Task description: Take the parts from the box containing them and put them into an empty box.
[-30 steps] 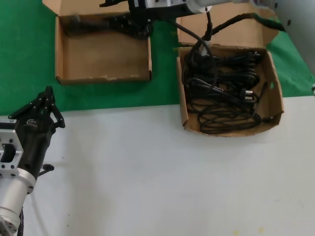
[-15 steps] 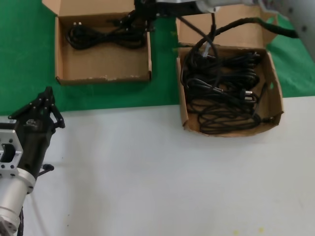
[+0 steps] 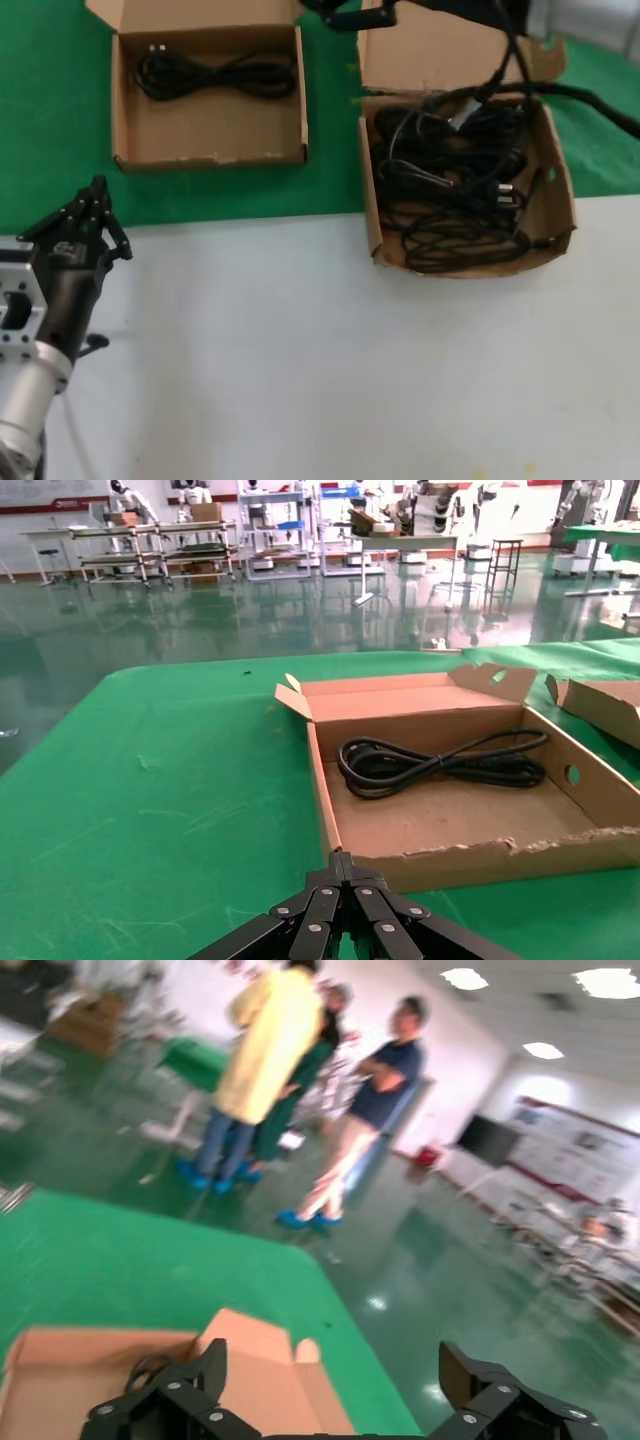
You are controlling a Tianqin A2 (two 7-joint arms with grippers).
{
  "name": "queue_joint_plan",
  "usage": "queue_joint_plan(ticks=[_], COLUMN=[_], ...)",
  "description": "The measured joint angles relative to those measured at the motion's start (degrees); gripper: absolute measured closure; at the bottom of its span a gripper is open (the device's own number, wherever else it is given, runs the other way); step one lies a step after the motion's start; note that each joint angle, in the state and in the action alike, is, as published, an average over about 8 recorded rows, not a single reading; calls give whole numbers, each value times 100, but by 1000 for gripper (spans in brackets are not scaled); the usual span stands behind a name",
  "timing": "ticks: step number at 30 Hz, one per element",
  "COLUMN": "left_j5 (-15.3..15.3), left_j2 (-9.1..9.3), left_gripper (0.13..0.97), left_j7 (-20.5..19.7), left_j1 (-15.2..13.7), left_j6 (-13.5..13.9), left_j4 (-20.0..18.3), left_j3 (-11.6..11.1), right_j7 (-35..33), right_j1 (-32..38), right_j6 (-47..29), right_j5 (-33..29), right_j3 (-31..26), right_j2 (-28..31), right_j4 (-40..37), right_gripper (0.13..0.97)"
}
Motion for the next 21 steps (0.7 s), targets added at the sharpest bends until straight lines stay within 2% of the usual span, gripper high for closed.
queue_joint_plan(ticks=[8, 12, 14, 21], left_j5=[0, 0, 0, 0], left_j2=[0, 0, 0, 0], left_gripper=[952, 952, 952, 947], left_j7=[0, 0, 0, 0], left_j1=[0, 0, 0, 0], left_j6=[0, 0, 0, 0], left_j4=[0, 0, 0, 0], left_j3=[0, 0, 0, 0], right_j7=[-191, -369, -437, -514], right_j1=[-1084, -1529, -1724, -2086], right_j6=[256, 282, 260, 164], right_j5=[919, 1392, 1561, 1708], right_j3=[1027, 1517, 1729, 2087], right_j2=[44, -73, -142, -288], right_j4=[680, 867, 946, 1100], right_gripper=[268, 268, 243, 166])
